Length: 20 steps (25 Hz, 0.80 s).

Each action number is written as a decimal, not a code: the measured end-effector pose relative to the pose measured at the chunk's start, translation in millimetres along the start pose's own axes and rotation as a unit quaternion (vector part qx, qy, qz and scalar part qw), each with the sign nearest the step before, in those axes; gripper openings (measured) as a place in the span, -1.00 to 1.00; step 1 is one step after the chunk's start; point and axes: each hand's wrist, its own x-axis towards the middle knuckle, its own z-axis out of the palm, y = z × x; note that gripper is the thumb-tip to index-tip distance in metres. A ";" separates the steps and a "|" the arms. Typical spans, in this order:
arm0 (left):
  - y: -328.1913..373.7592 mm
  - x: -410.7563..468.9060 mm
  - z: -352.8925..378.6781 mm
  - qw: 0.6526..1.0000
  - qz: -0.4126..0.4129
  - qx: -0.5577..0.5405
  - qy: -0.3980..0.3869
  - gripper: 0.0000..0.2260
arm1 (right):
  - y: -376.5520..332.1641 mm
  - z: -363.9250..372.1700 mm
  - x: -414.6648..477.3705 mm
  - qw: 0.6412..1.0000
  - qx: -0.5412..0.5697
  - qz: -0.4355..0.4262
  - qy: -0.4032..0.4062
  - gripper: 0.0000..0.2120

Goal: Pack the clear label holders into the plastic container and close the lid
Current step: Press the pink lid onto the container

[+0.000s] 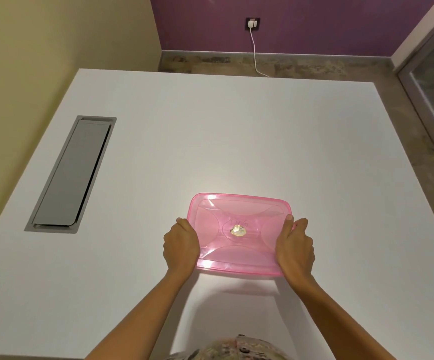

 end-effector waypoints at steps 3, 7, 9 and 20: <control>-3.4 2.1 2.1 1.000 -0.008 0.000 0.003 -0.63 | 0.5 1.3 -0.3 1.000 -0.005 0.005 0.003 -0.57; -6.1 3.4 6.1 1.000 -0.005 0.002 0.014 -0.56 | 0.8 1.2 0.8 1.000 -0.013 -0.004 0.012 -0.58; -7.7 4.2 7.4 1.000 -0.010 0.004 0.027 -0.53 | 0.2 1.4 0.9 1.000 -0.018 -0.010 0.014 -0.58; -9.8 2.2 6.9 0.995 0.061 0.033 0.076 -0.69 | -6.4 -2.2 -2.7 0.991 -0.068 -0.080 0.077 -0.72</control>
